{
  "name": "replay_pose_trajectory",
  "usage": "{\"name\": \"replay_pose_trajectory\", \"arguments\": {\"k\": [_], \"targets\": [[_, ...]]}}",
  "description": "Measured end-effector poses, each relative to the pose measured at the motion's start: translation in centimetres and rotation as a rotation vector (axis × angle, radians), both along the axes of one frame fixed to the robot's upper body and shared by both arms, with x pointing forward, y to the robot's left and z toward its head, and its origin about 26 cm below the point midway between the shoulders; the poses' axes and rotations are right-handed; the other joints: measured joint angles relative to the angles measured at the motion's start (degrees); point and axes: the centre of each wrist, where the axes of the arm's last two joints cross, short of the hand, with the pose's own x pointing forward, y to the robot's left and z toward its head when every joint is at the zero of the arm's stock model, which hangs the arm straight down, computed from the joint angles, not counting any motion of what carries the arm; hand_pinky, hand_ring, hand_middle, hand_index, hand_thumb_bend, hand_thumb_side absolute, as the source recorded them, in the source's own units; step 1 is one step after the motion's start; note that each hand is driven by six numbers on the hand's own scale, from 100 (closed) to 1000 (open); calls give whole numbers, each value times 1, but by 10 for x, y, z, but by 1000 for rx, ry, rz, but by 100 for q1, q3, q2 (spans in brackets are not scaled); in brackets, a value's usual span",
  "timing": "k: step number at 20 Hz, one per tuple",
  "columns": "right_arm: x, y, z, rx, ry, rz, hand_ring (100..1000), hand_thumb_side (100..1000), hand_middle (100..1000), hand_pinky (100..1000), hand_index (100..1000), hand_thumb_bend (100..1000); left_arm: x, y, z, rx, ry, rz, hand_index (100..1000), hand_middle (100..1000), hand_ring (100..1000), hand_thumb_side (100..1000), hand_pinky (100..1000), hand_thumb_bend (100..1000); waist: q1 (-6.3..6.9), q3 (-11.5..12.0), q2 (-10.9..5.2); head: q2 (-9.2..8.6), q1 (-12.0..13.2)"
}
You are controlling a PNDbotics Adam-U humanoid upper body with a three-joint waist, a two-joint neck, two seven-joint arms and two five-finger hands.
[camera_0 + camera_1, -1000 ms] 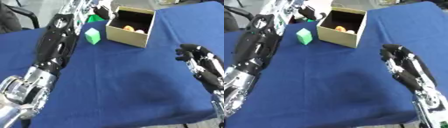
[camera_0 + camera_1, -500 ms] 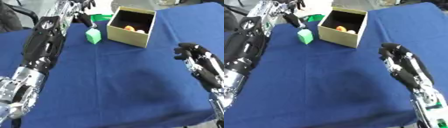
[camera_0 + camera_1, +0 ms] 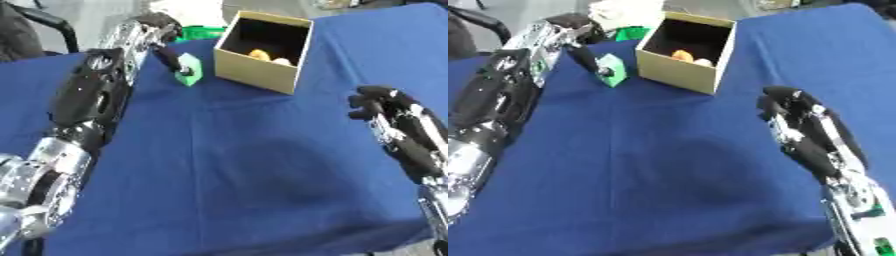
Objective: Pick up objects on the table and place them in the box.
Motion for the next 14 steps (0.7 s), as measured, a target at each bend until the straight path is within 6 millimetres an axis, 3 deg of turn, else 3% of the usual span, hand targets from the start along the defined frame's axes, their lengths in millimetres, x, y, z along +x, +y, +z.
{"name": "replay_pose_trajectory", "arguments": {"k": [14], "targets": [[1,0,1,0,-4,1,834,451,613,743,796,100,-1,6,-23,-45,-14,94,840,655,569,372,676,518,0,-31,32,-2,-7]]}}
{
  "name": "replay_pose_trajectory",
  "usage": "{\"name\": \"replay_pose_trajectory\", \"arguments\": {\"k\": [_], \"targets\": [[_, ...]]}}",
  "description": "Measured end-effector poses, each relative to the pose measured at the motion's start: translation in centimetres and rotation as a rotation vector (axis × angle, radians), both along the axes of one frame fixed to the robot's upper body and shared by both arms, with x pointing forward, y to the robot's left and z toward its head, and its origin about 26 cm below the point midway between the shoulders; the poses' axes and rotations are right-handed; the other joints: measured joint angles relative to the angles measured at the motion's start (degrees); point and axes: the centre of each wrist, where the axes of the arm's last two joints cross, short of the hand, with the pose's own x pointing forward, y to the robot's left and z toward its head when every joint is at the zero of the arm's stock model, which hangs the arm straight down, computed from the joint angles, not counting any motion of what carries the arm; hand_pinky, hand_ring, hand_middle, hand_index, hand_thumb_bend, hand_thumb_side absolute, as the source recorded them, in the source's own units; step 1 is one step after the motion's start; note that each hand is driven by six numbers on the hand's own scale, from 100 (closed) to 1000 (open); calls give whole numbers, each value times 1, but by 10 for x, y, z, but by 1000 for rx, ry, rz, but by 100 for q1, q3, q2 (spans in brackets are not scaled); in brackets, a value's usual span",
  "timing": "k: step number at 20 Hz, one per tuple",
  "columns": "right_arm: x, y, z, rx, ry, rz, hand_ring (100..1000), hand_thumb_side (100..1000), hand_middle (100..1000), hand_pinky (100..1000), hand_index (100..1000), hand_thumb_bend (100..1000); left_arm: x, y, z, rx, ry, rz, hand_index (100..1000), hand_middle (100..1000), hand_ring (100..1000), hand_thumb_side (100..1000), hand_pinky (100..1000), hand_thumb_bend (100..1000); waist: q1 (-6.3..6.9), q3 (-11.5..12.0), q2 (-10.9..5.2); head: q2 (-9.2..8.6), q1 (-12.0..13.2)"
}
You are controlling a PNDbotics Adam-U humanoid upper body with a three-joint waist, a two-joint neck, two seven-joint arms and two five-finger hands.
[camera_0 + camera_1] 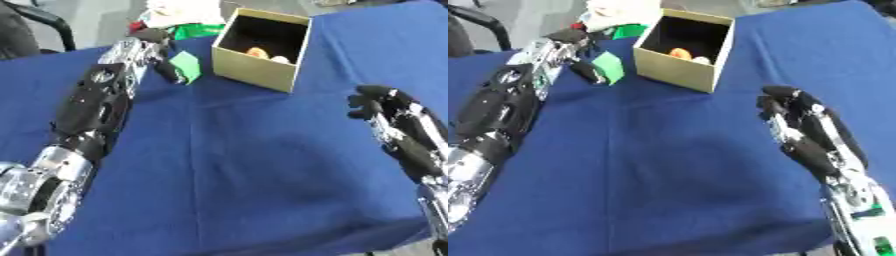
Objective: Pick up objects on the table and place them in the box.
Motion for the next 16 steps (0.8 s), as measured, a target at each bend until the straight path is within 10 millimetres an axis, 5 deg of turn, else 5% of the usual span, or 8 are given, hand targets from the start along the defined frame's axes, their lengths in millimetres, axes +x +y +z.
{"name": "replay_pose_trajectory", "arguments": {"k": [7,16], "targets": [[0,0,0,0,0,0,834,451,613,744,796,100,-1,-1,-8,-15,26,-2,783,594,524,328,657,469,0,-7,1,-3,-4],[0,0,0,0,1,0,834,452,612,744,796,100,-1,-2,-10,-14,-16,3,677,459,442,105,579,326,0,-7,-1,-3,-33]]}}
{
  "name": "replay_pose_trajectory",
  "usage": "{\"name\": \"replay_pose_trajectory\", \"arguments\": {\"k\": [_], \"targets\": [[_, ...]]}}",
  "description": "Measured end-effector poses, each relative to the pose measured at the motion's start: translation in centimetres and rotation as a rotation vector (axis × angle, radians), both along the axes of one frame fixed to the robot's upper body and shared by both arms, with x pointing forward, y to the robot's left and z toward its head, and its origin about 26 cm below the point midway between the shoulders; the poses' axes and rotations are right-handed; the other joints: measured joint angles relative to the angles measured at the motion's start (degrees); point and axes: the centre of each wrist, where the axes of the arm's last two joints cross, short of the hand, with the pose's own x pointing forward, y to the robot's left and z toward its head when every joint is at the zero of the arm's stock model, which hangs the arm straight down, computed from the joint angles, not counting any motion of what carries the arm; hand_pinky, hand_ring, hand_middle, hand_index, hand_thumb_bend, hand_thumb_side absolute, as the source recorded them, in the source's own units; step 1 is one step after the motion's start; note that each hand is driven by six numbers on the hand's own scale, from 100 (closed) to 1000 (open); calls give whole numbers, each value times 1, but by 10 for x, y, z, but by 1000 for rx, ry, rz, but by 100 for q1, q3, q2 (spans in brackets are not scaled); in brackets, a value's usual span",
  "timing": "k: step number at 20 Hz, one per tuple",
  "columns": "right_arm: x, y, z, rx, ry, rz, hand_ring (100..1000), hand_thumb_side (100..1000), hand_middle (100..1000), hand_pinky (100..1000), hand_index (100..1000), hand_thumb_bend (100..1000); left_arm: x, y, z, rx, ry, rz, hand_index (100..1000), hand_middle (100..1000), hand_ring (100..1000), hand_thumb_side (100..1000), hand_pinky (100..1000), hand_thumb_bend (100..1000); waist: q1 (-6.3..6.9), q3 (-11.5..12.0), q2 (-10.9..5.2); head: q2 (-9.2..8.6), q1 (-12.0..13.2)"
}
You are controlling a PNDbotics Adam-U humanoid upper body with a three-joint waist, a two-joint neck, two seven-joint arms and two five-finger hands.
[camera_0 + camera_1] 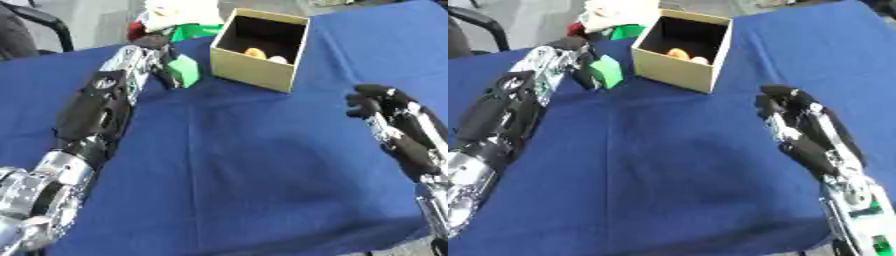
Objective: Pick up objects on the table and place them in the box.
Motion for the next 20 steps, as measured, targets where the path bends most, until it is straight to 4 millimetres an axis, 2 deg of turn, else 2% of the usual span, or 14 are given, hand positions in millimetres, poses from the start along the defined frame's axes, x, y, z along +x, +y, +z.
{"name": "replay_pose_trajectory", "arguments": {"k": [5,8,10,16,20], "targets": [[0,0,0,0,0,0,834,452,612,744,796,100,0,-1,2,-12,-62,-8,672,450,435,102,569,337,0,4,-1,0,-9],[0,0,0,0,0,0,835,452,612,744,796,100,-1,-1,4,-25,-69,-20,733,514,485,210,615,460,0,5,-3,0,-10],[0,0,0,0,0,-1,835,452,612,744,797,100,-1,-2,5,-25,-48,-35,739,523,492,227,621,495,-1,6,-4,0,-11],[0,-1,0,2,-1,-5,835,452,612,745,797,100,-1,-3,8,-20,-19,-55,763,562,522,269,635,562,-3,10,-8,0,-12],[0,-1,0,2,0,-5,835,453,612,745,797,100,-1,-3,10,-19,-43,-56,776,582,547,253,645,558,-3,11,-9,0,-12]]}}
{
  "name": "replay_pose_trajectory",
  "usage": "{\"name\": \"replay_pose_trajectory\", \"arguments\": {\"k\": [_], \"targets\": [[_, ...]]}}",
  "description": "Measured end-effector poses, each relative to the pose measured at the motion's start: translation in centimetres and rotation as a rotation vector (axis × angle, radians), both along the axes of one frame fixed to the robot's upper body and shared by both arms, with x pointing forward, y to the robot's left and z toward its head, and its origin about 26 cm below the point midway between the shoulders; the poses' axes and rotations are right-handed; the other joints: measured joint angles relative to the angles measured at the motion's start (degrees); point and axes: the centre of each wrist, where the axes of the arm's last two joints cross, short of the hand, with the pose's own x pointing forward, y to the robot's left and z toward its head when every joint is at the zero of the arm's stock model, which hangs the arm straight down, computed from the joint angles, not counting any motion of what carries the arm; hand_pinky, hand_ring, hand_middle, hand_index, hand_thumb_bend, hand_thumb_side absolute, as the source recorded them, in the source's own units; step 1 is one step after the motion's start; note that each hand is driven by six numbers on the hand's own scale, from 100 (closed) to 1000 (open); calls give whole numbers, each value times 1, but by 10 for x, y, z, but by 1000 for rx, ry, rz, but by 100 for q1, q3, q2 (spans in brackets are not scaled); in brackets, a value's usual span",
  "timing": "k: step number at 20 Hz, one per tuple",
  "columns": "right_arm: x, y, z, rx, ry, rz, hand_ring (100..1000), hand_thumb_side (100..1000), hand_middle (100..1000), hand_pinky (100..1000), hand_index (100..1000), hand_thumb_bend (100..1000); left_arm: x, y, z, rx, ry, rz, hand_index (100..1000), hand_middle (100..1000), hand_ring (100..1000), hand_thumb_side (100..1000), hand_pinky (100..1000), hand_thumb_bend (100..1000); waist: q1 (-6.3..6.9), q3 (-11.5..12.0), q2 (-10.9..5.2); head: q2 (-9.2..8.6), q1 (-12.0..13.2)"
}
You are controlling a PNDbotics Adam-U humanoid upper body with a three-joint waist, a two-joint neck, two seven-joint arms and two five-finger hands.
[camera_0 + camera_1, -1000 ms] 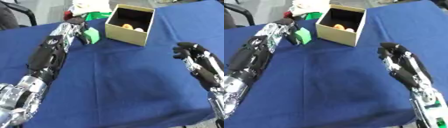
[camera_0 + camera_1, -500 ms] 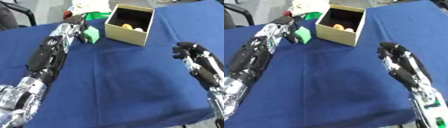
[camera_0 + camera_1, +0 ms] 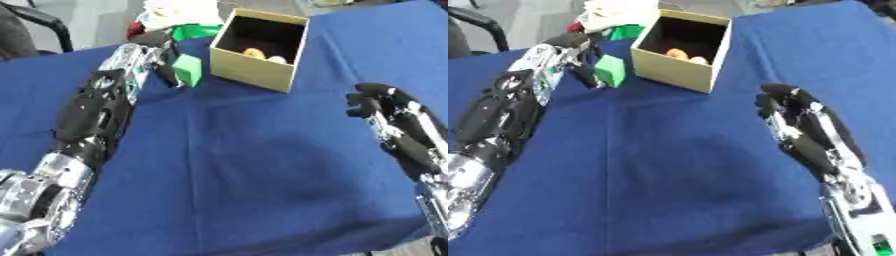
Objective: Pick up objects on the table and place them in the box.
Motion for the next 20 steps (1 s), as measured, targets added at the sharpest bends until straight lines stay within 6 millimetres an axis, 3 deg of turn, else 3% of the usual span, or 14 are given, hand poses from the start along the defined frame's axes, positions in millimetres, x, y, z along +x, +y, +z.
{"name": "replay_pose_trajectory", "arguments": {"k": [5,15,17,20], "targets": [[0,0,0,0,0,0,835,454,612,745,797,100,0,-1,4,-4,-59,-1,801,623,608,224,692,540,5,-6,9,0,0],[0,0,0,-2,1,2,836,458,611,746,797,100,2,-2,7,-17,-64,-52,832,687,696,100,776,413,84,-123,123,-29,2],[0,0,0,-3,1,2,836,459,611,746,797,100,2,-1,6,-22,-59,-59,831,684,693,100,773,365,111,-142,153,-46,2],[0,0,0,-4,1,2,836,459,611,746,797,100,2,-1,5,-21,-52,-65,797,607,609,100,721,242,117,-163,180,-46,2]]}}
